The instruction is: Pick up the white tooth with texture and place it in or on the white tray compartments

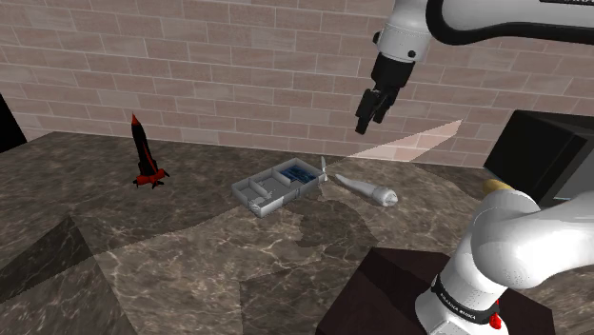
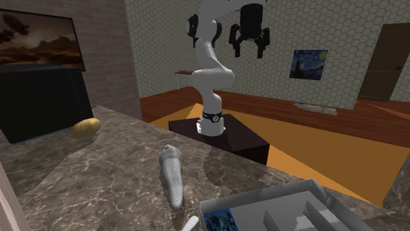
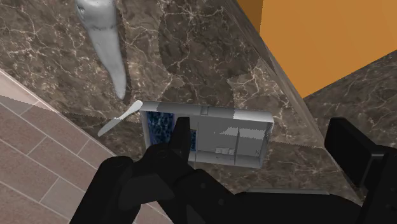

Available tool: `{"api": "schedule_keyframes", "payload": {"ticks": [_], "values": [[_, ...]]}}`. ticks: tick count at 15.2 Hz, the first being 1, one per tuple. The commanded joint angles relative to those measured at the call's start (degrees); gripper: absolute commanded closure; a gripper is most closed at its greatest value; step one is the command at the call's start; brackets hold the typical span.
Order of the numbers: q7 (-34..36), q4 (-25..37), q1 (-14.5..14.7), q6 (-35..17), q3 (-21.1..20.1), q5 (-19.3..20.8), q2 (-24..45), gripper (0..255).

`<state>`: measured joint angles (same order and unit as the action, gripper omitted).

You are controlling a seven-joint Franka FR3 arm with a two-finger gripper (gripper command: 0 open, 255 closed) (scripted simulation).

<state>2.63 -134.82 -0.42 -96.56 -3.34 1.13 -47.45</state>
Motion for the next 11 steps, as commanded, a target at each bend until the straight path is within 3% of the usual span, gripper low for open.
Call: {"api": "schedule_keyframes", "payload": {"ticks": [1, 11], "values": [[0.00, 0.00, 0.00, 0.00, 0.00, 0.00, 0.00, 0], [-9.46, -7.54, -3.09, -12.64, 9.47, 4.53, 8.12, 0]]}}
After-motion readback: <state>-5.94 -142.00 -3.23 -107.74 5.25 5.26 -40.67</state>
